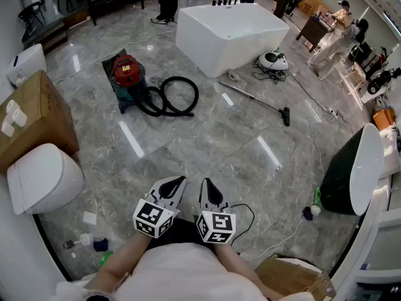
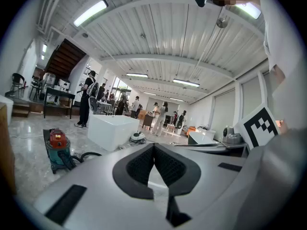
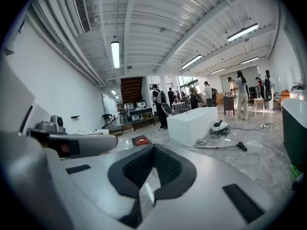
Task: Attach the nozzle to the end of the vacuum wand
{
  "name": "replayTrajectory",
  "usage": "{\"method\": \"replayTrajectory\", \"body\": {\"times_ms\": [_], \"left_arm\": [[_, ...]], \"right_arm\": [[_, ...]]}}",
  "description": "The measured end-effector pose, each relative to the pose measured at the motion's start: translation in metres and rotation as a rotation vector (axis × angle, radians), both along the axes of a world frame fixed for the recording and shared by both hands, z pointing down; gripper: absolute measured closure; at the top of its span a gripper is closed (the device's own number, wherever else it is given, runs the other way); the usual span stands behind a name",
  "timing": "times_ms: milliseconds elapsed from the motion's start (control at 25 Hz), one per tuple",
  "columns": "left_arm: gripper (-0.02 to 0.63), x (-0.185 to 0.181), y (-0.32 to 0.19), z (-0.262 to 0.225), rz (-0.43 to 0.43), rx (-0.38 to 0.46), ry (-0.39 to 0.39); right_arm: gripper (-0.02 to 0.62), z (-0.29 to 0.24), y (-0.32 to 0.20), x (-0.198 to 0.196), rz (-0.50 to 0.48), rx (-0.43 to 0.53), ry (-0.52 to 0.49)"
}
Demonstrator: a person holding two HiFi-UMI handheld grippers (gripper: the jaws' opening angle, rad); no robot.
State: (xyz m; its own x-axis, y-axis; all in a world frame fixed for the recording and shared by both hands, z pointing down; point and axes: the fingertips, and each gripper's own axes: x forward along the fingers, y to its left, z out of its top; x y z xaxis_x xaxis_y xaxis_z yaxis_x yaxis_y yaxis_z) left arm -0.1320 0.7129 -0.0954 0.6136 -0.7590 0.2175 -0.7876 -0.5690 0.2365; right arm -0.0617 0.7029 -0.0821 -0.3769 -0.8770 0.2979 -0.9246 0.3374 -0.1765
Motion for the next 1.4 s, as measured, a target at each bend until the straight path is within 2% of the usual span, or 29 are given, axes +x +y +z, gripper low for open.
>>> {"method": "replayTrajectory", "body": {"times_ms": [320,600,800,1120,1400], "left_arm": [[0.598,0.009,0.007,0.002,0.023,-0.011,0.012],[0.597,0.011,0.009,0.001,0.038,-0.012,0.005],[0.598,-0.001,0.005,0.002,0.02,-0.013,0.01],[0.597,-0.009,-0.008,0.003,0.038,-0.009,0.022],[0.598,-0.018,-0.02,0.005,0.057,-0.007,0.032]], "right_arm": [[0.581,-0.001,0.007,0.021,0.076,0.005,-0.021],[0.58,-0.003,0.006,0.027,0.1,0.022,0.007],[0.58,-0.007,0.001,0.02,0.101,0.05,0.011],[0.58,-0.01,-0.009,0.011,0.107,0.088,0.014],[0.58,-0.007,-0.015,0.013,0.177,0.1,0.008]]}}
